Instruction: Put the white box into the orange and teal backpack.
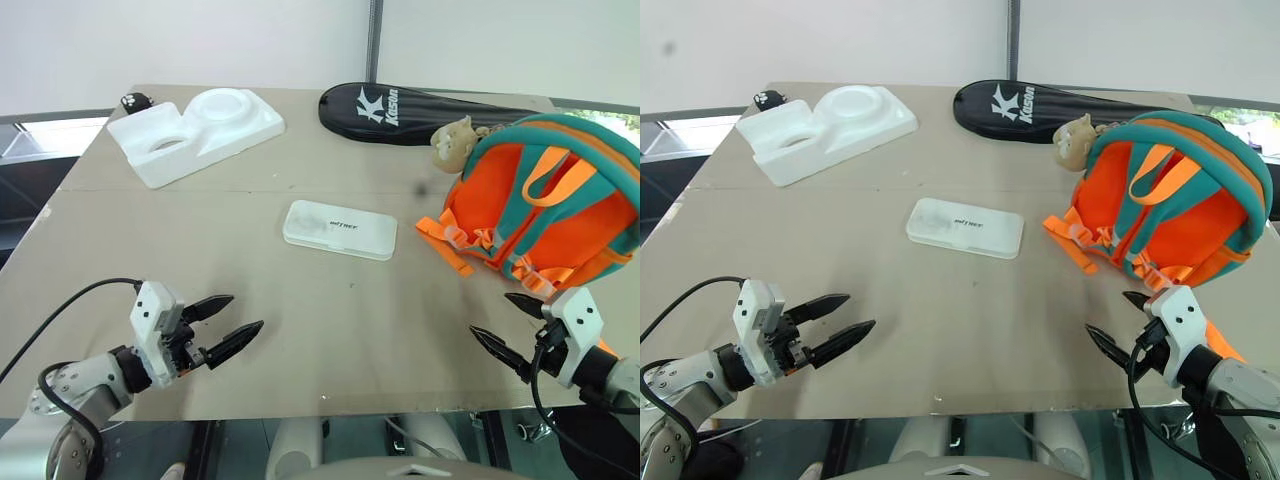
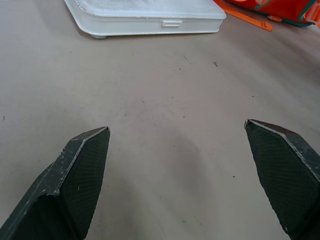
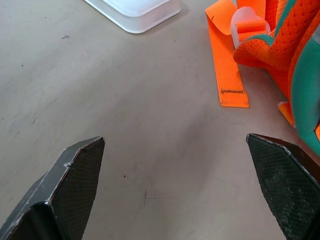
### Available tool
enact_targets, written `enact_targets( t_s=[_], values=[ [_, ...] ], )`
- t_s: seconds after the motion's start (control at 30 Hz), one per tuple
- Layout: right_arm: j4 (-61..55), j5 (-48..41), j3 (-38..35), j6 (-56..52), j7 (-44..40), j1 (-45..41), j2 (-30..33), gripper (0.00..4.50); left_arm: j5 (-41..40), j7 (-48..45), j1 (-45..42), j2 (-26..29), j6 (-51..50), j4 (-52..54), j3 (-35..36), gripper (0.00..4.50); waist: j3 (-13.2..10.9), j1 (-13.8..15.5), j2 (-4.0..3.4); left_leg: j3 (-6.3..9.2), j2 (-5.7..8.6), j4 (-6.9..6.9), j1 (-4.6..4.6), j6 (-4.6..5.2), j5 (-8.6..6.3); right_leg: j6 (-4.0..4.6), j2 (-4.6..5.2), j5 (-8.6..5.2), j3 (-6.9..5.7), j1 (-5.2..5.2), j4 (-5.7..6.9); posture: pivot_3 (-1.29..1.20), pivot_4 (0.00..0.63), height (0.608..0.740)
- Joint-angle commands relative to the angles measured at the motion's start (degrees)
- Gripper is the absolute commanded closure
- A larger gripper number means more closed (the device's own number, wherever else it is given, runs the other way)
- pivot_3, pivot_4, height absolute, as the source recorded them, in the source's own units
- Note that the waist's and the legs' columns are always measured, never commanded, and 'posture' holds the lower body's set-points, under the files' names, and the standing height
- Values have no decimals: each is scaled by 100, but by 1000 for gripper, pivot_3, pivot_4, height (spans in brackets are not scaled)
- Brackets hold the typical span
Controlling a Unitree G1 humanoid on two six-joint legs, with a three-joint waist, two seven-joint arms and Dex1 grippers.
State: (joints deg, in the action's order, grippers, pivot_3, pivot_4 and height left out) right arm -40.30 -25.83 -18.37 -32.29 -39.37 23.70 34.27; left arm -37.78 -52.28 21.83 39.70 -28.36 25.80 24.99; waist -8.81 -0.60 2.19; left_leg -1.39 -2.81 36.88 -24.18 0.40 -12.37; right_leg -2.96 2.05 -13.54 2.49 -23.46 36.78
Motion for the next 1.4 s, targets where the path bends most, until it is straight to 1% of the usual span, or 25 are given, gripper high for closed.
enact_targets(
  t_s=[0.03,0.13,0.23,0.27,0.33,0.37,0.4,0.47,0.5,0.53,0.57,0.6,0.63,0.77,0.9,0.93,1.0,1.03,1.13,1.23,1.3,1.4],
  values=[
    [-91,49,134,182,66,-104,-19,0,-242,278,-346,50,-209,200,109,90,0,4,0,-1,0,0,0,0,0,0,0,0,0,0,0,0,150,740],
    [-60,119,660,79,423,-597,-302,0,-474,1015,-1090,-85,-674,232,-3,90,7,31,9,4,-1,4,0,0,1,-1,-2,0,-10,1,2,0,150,740],
    [200,69,1023,-275,737,-1251,-537,866,-224,1771,-1703,-200,-1003,56,-188,0,8,-6,6,4,-2,5,21,0,0,-1,-4,2,-1,16,4,0,150,740],
    [257,87,1121,-348,813,-1415,-584,1382,-239,1940,-1844,-245,-1103,10,-200,0,8,-13,7,4,0,4,26,0,0,2,-4,3,5,24,3,0,150,740],
    [394,120,1260,-555,1121,-1802,-765,2422,-229,2240,-2109,-319,-1257,-123,-224,521,8,-14,7,2,7,-4,26,0,0,3,-4,4,9,24,1,0,150,740],
    [510,158,1383,-650,1251,-2054,-867,2864,-201,2374,-2285,-344,-1338,-201,-284,809,9,-15,8,0,9,-5,25,0,0,3,-4,4,9,23,2,0,150,740],
    [621,229,1526,-736,1352,-2285,-926,3382,-121,2553,-2465,-359,-1429,-287,-367,1274,7,-13,7,-4,9,-12,26,0,0,2,-6,4,8,23,2,0,150,740],
    [889,438,1835,-825,1525,-2728,-1047,4218,68,2933,-2863,-434,-1584,-534,-509,2071,6,-8,6,-2,10,-15,22,0,0,3,-12,4,3,19,4,0,150,740],
    [1090,607,2009,-854,1676,-2970,-1149,4500,161,3074,-3061,-460,-1670,-682,-601,2481,6,-2,6,1,10,-14,23,0,1,3,-14,4,2,19,7,0,150,740],
    [1270,776,2174,-882,1802,-3177,-1215,4500,345,3134,-3216,-412,-1694,-806,-775,2988,7,-2,7,4,10,-14,23,0,1,3,-16,5,0,21,7,0,150,740],
    [1427,915,2313,-936,1908,-3355,-1276,4500,539,3130,-3358,-359,-1644,-934,-956,3619,7,0,7,7,11,-13,25,0,1,3,-17,5,-1,23,9,0,150,740],
    [1672,1120,2410,-962,2161,-3577,-1429,4500,622,3162,-3585,-406,-1640,-1143,-1047,4088,7,0,7,6,12,-12,26,0,1,3,-16,5,0,25,9,0,150,740],
    [1859,1261,2463,-1012,2359,-3730,-1543,4500,712,3154,-3748,-407,-1639,-1320,-1138,4456,7,0,8,3,13,-12,26,0,1,3,-15,5,2,25,7,0,150,740],
    [2352,1665,2630,-1143,2783,-4147,-1815,4500,1130,2984,-4341,-334,-1632,-2049,-1627,4456,7,2,8,2,19,-12,19,0,1,-19,-10,18,1,22,7,0,150,740],
    [2794,1875,3011,-937,2604,-4491,-1976,4500,1615,2497,-4979,-321,-1286,-2916,-2236,4456,6,-11,7,4,20,-15,14,-1,1,-20,-11,19,-1,17,7,0,150,740],
    [3038,1870,3123,-786,2488,-4659,-2106,4500,1742,2366,-5124,-340,-1135,-3171,-2376,4456,6,-17,7,4,19,-16,13,-1,1,-20,-12,19,-1,16,7,0,150,740],
    [3367,1882,3274,-595,2276,-4872,-2241,4500,1881,2063,-5237,-329,-942,-3401,-2570,4456,5,-52,6,4,19,-17,14,0,2,-20,-14,19,0,15,7,0,150,740],
    [3536,1878,3377,-532,2088,-4975,-2265,4500,1864,1794,-5187,-275,-965,-3326,-2699,4456,5,-71,6,3,18,-19,14,0,2,-20,-15,19,2,13,7,0,150,740],
    [3741,1912,3453,-387,1834,-5054,-2245,4500,1825,1439,-4954,-201,-1020,-3056,-2756,4456,5,-82,6,0,17,-23,13,0,1,-20,-12,19,3,12,7,0,150,740],
    [3755,1946,3550,-216,1541,-4911,-2131,4500,1468,1230,-4435,-76,-1378,-2390,-2434,4456,6,-101,6,-1,17,-29,13,0,1,-20,-8,18,3,10,6,0,150,740],
    [3497,1810,3536,-276,1290,-4716,-2034,4500,1220,1161,-3919,46,-1652,-1759,-2135,4456,6,-124,6,-1,17,-34,13,-1,1,-20,-6,18,3,10,4,0,150,740],
    [3121,1683,3514,-369,987,-4467,-1855,4500,966,1221,-3365,99,-1982,-1062,-1767,4456,6,-124,5,1,16,-38,14,-1,1,-20,-2,17,3,10,3,0,150,740]
  ],
)
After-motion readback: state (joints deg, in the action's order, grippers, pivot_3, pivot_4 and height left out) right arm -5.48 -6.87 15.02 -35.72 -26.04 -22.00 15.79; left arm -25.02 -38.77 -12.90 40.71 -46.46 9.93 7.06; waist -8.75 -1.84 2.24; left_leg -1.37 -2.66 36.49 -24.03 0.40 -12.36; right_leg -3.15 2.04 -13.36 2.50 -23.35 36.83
